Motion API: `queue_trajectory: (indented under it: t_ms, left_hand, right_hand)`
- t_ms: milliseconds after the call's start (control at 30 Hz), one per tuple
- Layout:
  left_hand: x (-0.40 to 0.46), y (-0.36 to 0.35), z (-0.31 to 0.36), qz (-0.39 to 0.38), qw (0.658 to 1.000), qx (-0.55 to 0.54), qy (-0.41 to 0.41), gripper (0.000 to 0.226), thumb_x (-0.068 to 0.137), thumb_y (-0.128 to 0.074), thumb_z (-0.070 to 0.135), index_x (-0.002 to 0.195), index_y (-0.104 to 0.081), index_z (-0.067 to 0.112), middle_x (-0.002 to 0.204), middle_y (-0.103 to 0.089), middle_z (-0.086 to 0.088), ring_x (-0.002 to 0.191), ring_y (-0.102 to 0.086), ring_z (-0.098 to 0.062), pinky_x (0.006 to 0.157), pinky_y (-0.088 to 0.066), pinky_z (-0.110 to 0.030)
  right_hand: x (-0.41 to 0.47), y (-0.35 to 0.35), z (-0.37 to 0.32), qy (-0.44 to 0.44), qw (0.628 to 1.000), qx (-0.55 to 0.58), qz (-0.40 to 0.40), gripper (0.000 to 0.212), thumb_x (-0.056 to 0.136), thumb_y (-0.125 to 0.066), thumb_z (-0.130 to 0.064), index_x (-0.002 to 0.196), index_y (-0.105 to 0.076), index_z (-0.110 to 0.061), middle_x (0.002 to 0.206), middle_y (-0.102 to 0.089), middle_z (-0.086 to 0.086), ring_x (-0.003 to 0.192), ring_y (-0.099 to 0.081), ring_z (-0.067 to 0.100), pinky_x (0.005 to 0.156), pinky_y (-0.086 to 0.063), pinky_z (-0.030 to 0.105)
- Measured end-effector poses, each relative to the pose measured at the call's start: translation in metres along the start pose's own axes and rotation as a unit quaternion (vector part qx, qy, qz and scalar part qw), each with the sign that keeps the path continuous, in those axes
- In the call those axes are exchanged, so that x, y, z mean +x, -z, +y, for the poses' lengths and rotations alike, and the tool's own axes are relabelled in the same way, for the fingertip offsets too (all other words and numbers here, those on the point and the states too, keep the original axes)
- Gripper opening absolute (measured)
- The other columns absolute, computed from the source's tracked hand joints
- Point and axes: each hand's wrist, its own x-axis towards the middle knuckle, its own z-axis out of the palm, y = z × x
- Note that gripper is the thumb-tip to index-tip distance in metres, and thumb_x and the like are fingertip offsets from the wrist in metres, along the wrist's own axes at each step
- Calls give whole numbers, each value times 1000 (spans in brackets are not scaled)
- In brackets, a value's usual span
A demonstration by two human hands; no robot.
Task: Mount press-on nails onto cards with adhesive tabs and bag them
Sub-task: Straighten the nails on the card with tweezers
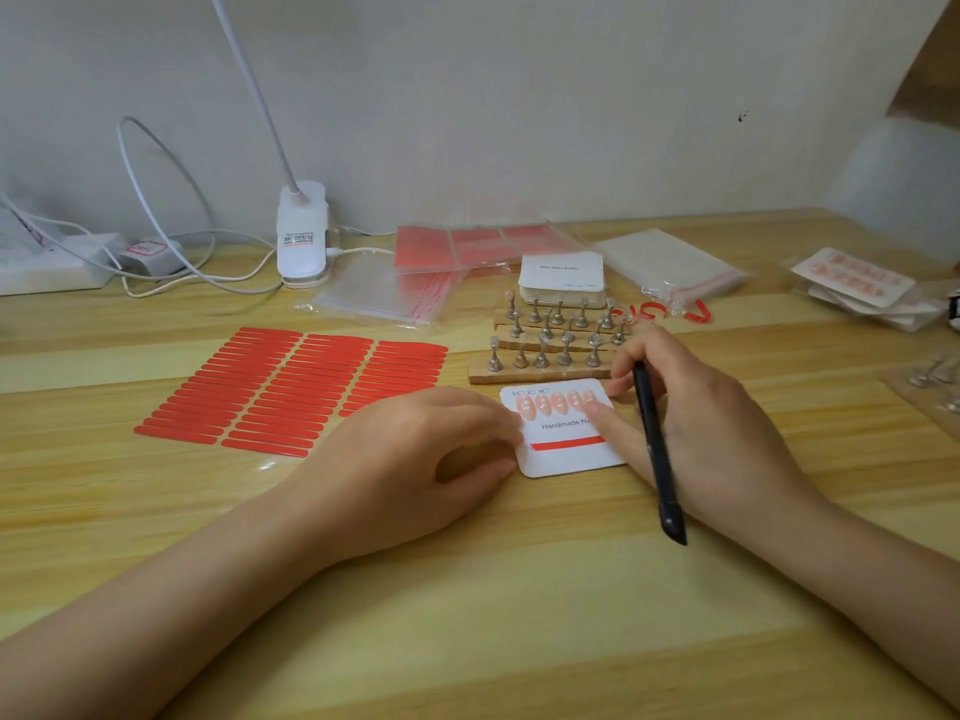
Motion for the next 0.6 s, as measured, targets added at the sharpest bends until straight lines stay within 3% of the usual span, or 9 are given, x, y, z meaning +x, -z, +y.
queue_trajectory:
  t_ms: [67, 133, 300, 467, 533, 600]
  left_hand:
    - [0, 1, 0, 11, 1000, -1, -10, 29, 83, -50, 40, 92, -73, 25, 103, -68, 13, 91, -64, -3, 67, -56, -31]
    - [0, 2, 1, 13, 1000, -9, -13, 29, 83, -53, 40, 90, -75, 23, 101, -70, 11, 89, -65, -4, 66, -57, -31]
    - [-1, 1, 3, 21, 1000, -11, 2, 19, 79, -64, 31, 90, -76, 23, 102, -71, 11, 89, -65, -1, 66, -57, -30]
    - [4, 2, 7, 38, 998, -43, 14, 21, 79, -64, 31, 92, -74, 17, 100, -69, 9, 89, -63, -1, 73, -53, -23]
    - [7, 4, 10, 103, 985, -126, 61, 21, 77, -71, 34, 90, -64, 18, 92, -64, 8, 86, -62, -2, 70, -51, -17]
    - [10, 6, 15, 141, 929, -298, 170, 41, 65, -79, 39, 93, -56, 19, 89, -61, 7, 83, -64, -3, 64, -53, -20]
  right_hand:
    - [-1, -1, 1, 5, 1000, -16, 0, 23, 77, -60, -41, 87, -43, -30, 67, -48, -15, 62, -47, 0, 51, -34, 16]
    - [-1, -2, -1, -4, 1000, 11, -10, 20, 76, -58, -39, 86, -45, -27, 66, -52, -7, 62, -51, 8, 52, -40, 23]
    - [8, 0, 1, -84, 976, 199, -21, 28, 77, -70, -11, 76, -46, -24, 79, -65, 3, 63, -59, 6, 61, -48, 15]
    - [10, 2, 0, -101, 923, 372, 14, 32, 76, -67, 4, 76, -43, -17, 77, -63, -4, 61, -60, 0, 65, -49, 10]
    - [11, 0, 0, -100, 904, 413, 53, 32, 76, -67, 4, 76, -44, -18, 73, -63, -7, 64, -62, 6, 69, -53, 20]
    - [10, -1, -2, -88, 896, 428, 76, 33, 76, -67, 3, 76, -44, -20, 74, -63, -7, 68, -64, 11, 71, -54, 31]
